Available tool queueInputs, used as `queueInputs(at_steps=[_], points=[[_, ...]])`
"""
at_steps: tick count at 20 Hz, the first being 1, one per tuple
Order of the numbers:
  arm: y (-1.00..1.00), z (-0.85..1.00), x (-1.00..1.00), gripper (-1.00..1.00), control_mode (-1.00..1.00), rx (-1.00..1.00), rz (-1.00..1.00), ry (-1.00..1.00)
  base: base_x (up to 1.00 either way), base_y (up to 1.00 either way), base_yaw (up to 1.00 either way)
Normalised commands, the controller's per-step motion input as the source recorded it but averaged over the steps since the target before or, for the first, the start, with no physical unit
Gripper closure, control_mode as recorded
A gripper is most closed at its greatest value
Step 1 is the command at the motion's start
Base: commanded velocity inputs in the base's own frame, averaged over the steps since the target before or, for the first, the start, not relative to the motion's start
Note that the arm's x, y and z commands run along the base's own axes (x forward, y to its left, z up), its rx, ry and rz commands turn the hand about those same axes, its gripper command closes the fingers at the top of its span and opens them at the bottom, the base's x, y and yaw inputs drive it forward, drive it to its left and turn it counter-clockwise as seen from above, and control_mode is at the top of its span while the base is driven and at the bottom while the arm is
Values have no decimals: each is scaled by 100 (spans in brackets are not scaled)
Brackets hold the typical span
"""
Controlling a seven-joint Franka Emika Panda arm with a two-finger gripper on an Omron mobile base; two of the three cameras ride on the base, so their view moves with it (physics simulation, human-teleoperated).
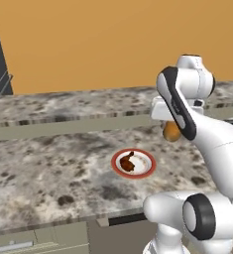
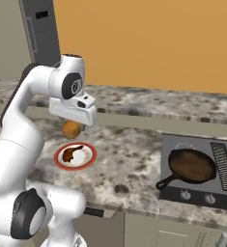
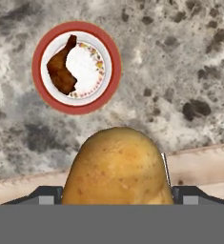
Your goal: Place the chicken drumstick on the plate and place the potato on the same plate.
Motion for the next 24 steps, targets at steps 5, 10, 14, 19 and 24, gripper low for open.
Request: queueInputs(at_steps=[5,10,14,19,24], points=[[7,-18,46,100,-100,0,0,2,28,1,0],[19,-52,75,100,-100,0,0,5,0,0,0],[20,-59,67,100,-100,0,1,7,0,0,0],[6,-58,43,100,-100,0,1,8,0,0,0],[1,-56,29,100,-100,0,1,4,0,0,0]])
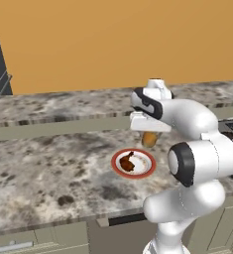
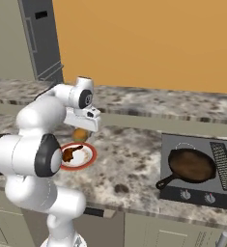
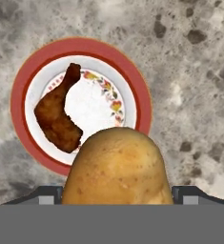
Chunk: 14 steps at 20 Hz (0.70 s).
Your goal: Place the chicken drumstick on the plate and place the potato on the same plate.
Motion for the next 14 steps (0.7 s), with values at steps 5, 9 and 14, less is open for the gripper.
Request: queueInputs(at_steps=[5,9,14], points=[[0,-53,13,100,-100,0,1,1,0,0,0],[0,-46,6,100,-100,0,2,0,0,0,0],[0,-34,6,100,-100,0,1,0,0,0,0]])
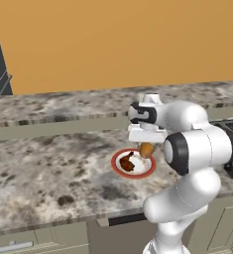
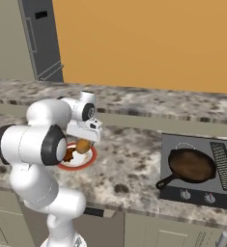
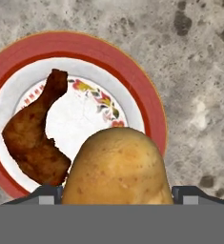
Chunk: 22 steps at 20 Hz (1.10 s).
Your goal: Place the chicken drumstick on the plate and place the potato on the same plate.
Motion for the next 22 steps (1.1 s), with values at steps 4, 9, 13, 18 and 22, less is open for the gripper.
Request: queueInputs(at_steps=[4,9,13,18,22], points=[[1,-27,0,100,-100,0,2,1,0,0,0],[12,-21,1,100,-100,0,0,2,0,0,0],[10,-10,3,100,-100,0,0,4,0,0,0],[1,-6,2,100,-100,0,0,4,0,0,0],[2,-14,3,-100,-100,0,0,2,0,0,0]])
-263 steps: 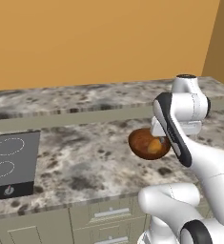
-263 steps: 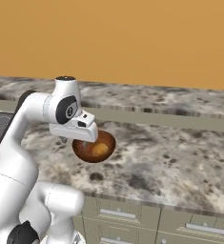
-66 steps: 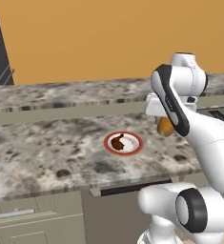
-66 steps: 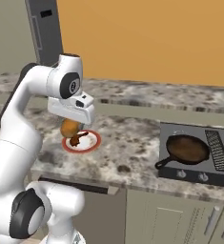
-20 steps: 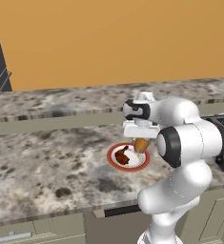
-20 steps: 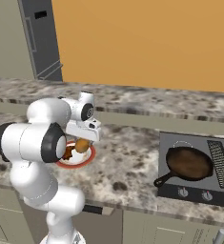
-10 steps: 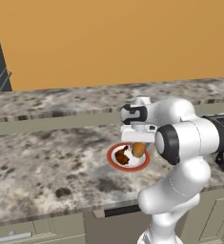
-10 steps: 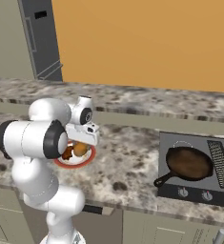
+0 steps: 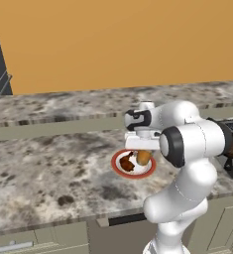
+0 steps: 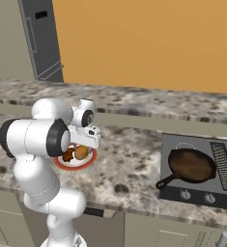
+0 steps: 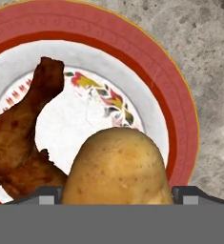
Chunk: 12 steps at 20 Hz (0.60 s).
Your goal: Place the chicken drumstick on the plate and place the potato on the same plate.
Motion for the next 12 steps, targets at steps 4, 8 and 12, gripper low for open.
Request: queueInputs(at_steps=[4,8,12], points=[[2,-5,1,-100,-100,0,0,2,0,0,0],[0,0,0,-100,-100,0,0,1,0,0,0],[0,2,0,-100,-100,0,0,0,0,0,0]])
